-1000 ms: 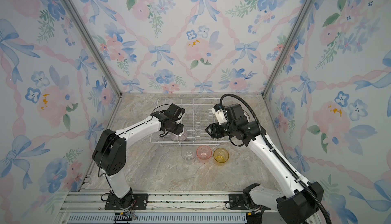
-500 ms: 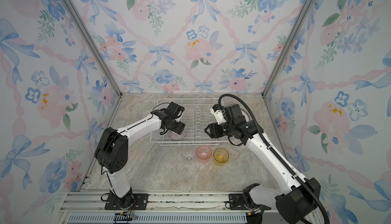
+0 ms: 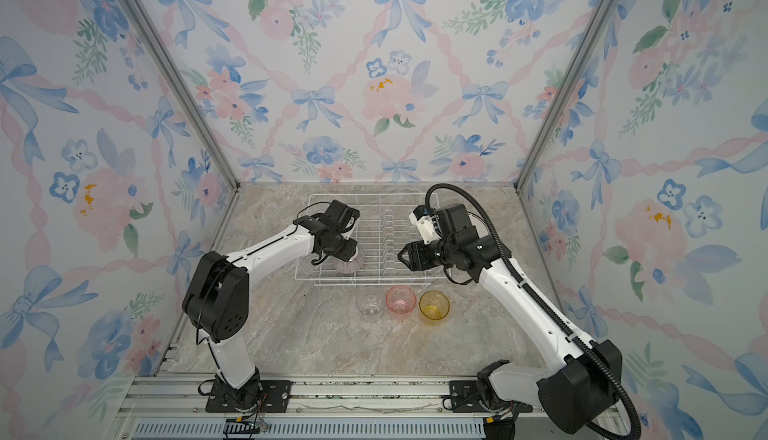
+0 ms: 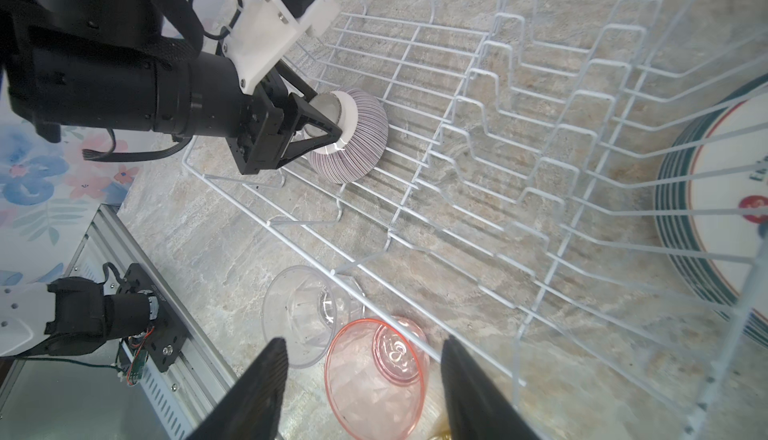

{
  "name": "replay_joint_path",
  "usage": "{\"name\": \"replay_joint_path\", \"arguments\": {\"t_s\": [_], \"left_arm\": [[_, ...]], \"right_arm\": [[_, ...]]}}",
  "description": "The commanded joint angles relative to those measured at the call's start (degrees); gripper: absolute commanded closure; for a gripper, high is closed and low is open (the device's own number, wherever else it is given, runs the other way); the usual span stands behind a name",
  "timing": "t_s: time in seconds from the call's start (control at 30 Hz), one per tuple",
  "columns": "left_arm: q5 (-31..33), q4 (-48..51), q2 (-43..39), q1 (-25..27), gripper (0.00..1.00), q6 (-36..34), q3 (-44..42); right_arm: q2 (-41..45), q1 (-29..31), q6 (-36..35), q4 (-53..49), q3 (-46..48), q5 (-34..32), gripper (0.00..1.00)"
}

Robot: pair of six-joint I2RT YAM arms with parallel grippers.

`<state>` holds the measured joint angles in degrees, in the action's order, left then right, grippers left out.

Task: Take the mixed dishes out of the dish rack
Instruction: 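Close the left gripper on the striped bowl foot and lift it toward the right gripper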

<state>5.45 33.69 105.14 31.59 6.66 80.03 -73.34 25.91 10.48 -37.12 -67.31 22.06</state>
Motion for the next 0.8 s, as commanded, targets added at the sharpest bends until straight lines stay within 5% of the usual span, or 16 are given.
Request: {"name": "replay_joint_path", "arguments": {"t_s": [0.0,0.33,0.77], "left_arm": [[-0.31,1.65,-0.53,-0.48,0.64,-0.20,-1.10],[-2.49,1.23,-1.38,-1.51,0.74,-0.32,-1.19],[-14.87,-5.19,-6.32,-5.73,0.76,-0.33,-3.63]], "right_arm": [[-1.73,-0.17,1.89,3.64,1.04,4.17,0.39],[-9.08,2.69,6.59,12.59,0.37,11.55,0.41],[-18.89,3.70,12.25,21.62,-0.88,18.05,0.43]]}}
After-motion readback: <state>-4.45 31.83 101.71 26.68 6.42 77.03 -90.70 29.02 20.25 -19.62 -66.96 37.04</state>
